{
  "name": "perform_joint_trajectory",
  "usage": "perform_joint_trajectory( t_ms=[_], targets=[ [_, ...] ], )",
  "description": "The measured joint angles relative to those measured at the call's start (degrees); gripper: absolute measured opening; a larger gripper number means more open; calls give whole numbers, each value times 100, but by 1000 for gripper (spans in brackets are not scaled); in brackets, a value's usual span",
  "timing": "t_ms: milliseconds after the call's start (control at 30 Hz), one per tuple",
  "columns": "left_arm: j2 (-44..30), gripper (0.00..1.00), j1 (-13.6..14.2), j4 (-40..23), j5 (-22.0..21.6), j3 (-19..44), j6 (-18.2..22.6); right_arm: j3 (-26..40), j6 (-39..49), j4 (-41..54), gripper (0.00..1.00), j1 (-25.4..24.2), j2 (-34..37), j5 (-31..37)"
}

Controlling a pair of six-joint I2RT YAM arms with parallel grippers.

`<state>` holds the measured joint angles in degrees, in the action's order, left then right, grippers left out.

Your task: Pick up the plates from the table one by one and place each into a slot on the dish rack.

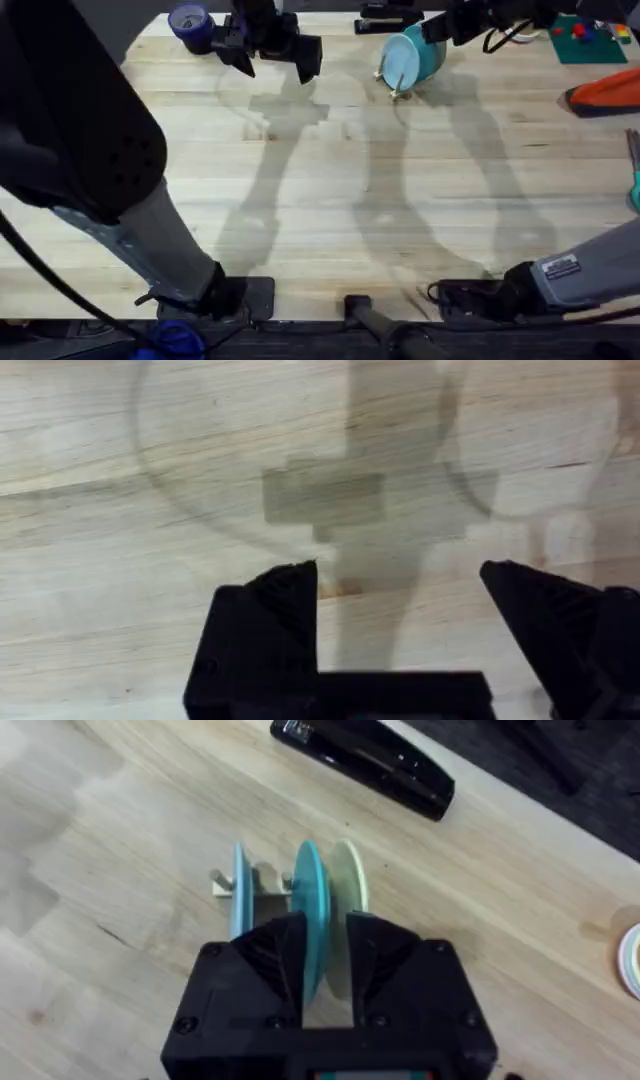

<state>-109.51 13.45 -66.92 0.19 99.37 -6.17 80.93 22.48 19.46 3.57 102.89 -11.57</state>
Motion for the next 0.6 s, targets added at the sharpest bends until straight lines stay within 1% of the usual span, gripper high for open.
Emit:
perform_joint_trajectory(
  t_ms=[400, 500, 600],
  targets=[
    [0, 994, 0, -2, 0, 0, -2, 0, -15, -532, 263, 47, -19, 0],
    [0, 993, 0, -2, 0, 0, -1, 0, -15, -531, 268, 63, -157, 0],
    [1, 994, 0, -2, 0, 0, -1, 0, -17, -537, 269, 70, -462, 0]
  ],
)
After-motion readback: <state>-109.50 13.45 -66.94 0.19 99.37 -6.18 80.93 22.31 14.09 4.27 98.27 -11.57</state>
